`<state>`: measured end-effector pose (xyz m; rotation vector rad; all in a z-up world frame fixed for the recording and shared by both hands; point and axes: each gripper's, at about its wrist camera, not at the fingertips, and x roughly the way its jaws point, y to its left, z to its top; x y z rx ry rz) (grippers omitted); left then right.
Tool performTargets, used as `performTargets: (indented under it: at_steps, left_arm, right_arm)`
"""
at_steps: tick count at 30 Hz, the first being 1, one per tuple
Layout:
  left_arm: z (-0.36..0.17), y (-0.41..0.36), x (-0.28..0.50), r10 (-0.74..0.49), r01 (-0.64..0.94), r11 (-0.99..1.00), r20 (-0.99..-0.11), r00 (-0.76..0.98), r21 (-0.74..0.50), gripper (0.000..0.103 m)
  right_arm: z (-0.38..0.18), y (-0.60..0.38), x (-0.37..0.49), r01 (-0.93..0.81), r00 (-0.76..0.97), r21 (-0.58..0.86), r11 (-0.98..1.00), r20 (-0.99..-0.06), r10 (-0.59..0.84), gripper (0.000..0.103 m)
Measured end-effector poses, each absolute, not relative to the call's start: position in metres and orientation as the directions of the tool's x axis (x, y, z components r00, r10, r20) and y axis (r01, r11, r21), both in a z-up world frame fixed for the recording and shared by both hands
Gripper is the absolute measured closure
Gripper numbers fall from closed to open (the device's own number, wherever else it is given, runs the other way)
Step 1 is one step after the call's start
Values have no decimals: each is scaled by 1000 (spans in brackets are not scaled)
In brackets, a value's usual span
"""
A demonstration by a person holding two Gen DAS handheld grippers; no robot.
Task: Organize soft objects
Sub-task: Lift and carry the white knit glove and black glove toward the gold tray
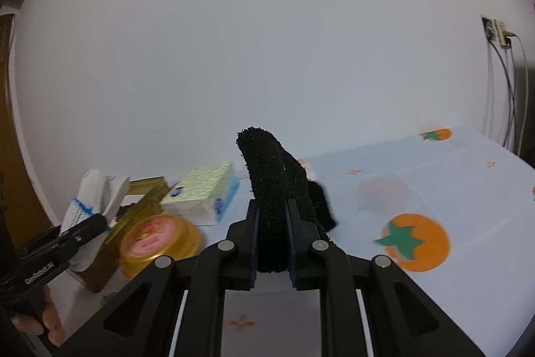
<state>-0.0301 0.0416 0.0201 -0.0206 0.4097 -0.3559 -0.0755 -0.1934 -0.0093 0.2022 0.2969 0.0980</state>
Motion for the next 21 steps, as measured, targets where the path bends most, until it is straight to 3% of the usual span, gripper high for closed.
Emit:
performTargets:
  at_steps: [21]
  left_arm:
    - [25, 125, 1, -172, 152, 985, -395, 902, -80, 69]
  right_arm:
    - [-8, -43, -48, -305, 895, 206, 930, -270, 354, 87]
